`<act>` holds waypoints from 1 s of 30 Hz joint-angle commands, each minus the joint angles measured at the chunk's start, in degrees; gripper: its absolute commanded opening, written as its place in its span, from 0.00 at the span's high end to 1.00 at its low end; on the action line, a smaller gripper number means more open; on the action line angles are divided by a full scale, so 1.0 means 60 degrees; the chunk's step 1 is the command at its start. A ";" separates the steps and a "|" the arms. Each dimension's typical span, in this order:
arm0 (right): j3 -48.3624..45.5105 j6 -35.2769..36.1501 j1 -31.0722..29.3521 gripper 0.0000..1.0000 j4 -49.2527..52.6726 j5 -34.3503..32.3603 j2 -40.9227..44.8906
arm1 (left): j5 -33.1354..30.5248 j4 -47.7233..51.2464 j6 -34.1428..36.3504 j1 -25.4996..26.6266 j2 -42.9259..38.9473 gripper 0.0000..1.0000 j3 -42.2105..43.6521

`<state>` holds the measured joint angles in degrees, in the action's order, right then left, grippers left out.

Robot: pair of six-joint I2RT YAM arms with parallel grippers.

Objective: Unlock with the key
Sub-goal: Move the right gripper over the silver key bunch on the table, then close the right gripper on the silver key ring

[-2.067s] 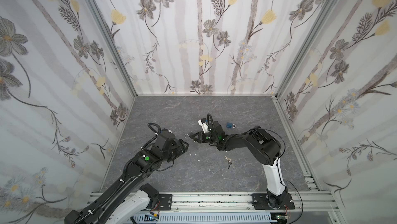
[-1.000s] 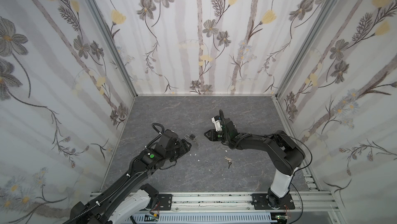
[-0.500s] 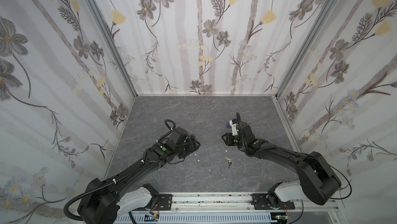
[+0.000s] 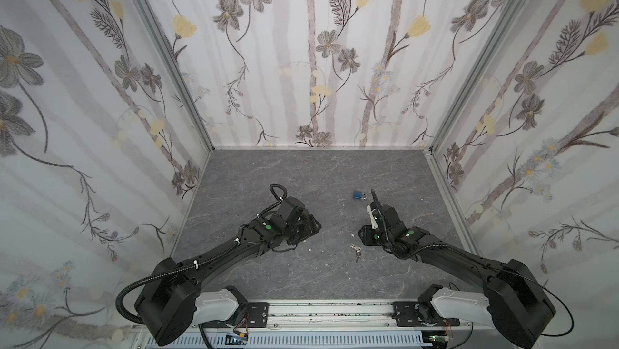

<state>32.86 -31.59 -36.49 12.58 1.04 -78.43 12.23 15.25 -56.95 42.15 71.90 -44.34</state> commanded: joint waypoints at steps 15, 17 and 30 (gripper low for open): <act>0.0164 -0.0843 -0.1555 0.57 0.0288 -0.0727 -0.0975 | -0.0119 -0.0318 0.0028 0.0109 0.0267 0.33 -0.0016; 0.0254 -0.0867 -0.1636 0.58 0.0357 -0.0819 -0.1159 | -0.0148 -0.0333 0.0014 0.0123 0.0250 0.33 0.0036; 0.0171 -0.0915 -0.1755 0.74 0.0365 -0.1184 -0.1587 | -0.0234 -0.0334 -0.0001 0.0115 0.0164 0.33 0.0201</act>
<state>34.13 -36.58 -46.92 15.57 -4.60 -87.72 11.99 13.91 -56.99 42.81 73.28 -43.42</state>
